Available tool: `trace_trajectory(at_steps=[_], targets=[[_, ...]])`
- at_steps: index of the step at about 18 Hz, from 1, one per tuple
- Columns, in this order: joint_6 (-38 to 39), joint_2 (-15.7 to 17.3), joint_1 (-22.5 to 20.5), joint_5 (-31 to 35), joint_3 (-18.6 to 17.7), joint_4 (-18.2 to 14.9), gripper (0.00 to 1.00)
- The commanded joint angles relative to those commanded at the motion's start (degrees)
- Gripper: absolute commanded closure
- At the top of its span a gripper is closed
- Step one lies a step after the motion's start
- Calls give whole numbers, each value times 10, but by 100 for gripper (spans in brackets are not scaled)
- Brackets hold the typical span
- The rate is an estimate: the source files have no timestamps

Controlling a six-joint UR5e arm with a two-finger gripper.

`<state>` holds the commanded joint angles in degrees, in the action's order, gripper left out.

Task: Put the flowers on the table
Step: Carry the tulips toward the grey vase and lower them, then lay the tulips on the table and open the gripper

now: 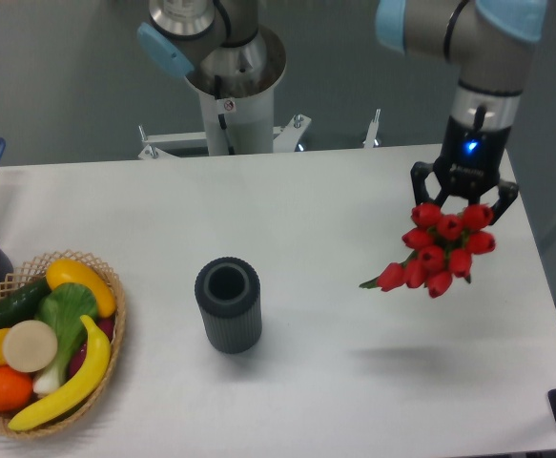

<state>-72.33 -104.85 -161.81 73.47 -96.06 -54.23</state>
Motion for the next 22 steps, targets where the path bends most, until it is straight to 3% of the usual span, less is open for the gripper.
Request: trace_trajectory(at_steps=[6, 22], targets=[[3, -40, 47, 83, 8, -2, 52], [10, -149, 90, 82, 47, 1, 50]])
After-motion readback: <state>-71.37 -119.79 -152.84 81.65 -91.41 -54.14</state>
